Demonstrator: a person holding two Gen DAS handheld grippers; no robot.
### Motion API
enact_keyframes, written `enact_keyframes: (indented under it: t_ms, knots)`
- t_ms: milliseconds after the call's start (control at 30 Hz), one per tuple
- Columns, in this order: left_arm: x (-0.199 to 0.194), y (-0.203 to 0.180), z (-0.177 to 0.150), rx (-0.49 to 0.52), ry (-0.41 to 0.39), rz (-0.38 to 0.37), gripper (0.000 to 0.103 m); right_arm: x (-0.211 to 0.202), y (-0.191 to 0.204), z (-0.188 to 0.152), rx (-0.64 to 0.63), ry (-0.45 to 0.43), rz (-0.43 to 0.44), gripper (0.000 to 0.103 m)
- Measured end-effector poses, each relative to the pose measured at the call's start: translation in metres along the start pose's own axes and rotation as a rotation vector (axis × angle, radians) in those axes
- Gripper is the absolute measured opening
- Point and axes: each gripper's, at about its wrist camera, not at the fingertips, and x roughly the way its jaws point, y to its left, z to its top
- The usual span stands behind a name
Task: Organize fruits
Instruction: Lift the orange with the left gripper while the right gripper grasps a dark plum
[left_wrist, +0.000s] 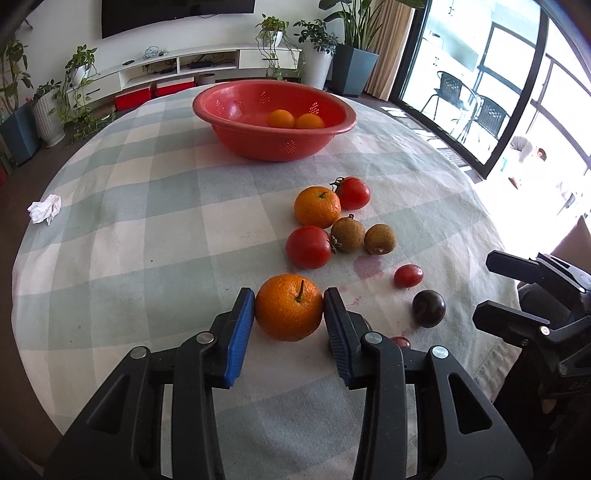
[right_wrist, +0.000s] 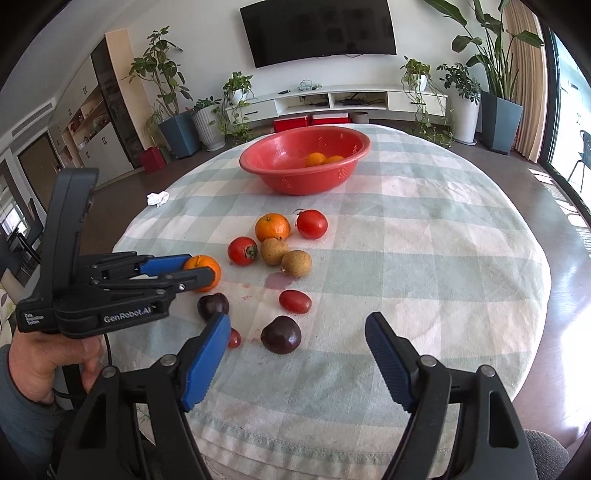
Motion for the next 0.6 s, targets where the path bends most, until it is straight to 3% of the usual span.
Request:
enact_keyframes:
  t_ms: [200,600]
  knots:
    - [-0.015,0.024,-0.007,-0.054,-0.041,-0.011,0.036,0.022,0.005,-0.004,-0.034,0.085,-0.029,0.064]
    - [-0.017,0.041,-0.018,-0.095,-0.088,-0.06,0.036,0.047,0.018,-0.004,-0.112,0.143,-0.054,0.047]
